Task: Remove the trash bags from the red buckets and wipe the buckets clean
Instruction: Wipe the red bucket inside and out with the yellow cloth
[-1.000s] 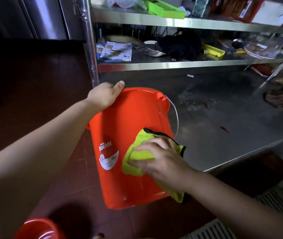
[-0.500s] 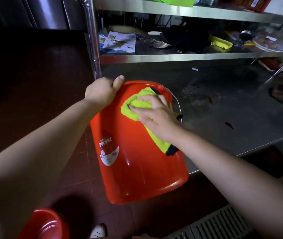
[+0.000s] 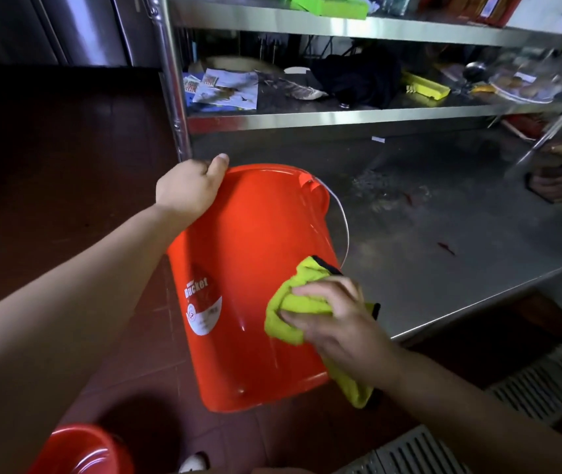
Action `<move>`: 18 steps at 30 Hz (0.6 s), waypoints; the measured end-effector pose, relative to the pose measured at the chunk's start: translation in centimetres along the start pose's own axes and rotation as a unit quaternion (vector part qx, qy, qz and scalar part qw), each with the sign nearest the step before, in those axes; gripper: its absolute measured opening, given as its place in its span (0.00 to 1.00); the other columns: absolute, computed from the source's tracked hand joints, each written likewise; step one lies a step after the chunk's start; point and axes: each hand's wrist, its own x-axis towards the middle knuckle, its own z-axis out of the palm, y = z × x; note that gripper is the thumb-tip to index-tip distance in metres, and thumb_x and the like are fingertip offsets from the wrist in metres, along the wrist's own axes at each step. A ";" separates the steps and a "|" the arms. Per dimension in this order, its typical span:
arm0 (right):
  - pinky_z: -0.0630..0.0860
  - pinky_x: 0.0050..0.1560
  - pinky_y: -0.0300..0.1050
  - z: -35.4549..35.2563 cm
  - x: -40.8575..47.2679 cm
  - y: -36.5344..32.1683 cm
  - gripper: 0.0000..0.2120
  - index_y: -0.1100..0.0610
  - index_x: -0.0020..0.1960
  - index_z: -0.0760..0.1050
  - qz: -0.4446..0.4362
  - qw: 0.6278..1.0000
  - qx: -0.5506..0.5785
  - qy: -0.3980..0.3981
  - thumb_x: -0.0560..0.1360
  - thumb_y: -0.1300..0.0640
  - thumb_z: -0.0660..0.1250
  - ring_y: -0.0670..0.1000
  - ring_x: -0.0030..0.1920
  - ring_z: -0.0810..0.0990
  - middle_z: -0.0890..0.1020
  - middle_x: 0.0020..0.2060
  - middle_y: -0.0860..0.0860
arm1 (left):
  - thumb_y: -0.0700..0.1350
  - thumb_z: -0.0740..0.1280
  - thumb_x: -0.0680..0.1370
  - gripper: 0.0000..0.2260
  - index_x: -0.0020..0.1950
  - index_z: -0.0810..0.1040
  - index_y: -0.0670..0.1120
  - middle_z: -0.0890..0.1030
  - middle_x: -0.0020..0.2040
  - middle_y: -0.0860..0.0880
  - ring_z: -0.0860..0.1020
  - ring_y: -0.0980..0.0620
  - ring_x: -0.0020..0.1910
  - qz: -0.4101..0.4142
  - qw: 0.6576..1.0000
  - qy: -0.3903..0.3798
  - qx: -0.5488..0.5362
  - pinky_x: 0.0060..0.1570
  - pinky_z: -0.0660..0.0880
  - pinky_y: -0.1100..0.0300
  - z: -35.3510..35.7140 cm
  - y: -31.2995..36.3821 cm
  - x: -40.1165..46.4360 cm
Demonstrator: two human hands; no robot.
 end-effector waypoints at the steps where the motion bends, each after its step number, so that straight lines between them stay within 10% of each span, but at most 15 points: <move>1: 0.66 0.58 0.53 0.0 1.7 0.5 0.16 0.42 0.65 0.73 0.000 1.000 0.002 0.004 0.80 0.47 0.56 0.53 0.59 0.67 0.71 0.61 0.47 | 0.61 0.50 0.80 0.26 0.41 0.76 0.42 0.76 0.40 0.45 0.76 0.41 0.50 -0.005 1.000 0.004 -0.005 0.46 0.65 0.57 0.0 -0.3 0.0; 18: 0.64 0.57 0.53 -1.5 14.6 3.6 0.16 0.40 0.61 0.76 0.042 0.994 -0.098 0.020 0.75 0.51 0.61 0.53 0.59 0.67 0.74 0.60 0.47 | 0.58 0.54 0.80 0.25 0.28 0.59 0.45 0.65 0.27 0.48 0.66 0.46 0.30 -0.073 0.980 0.040 -0.181 0.36 0.63 0.54 1.7 -2.7 -0.2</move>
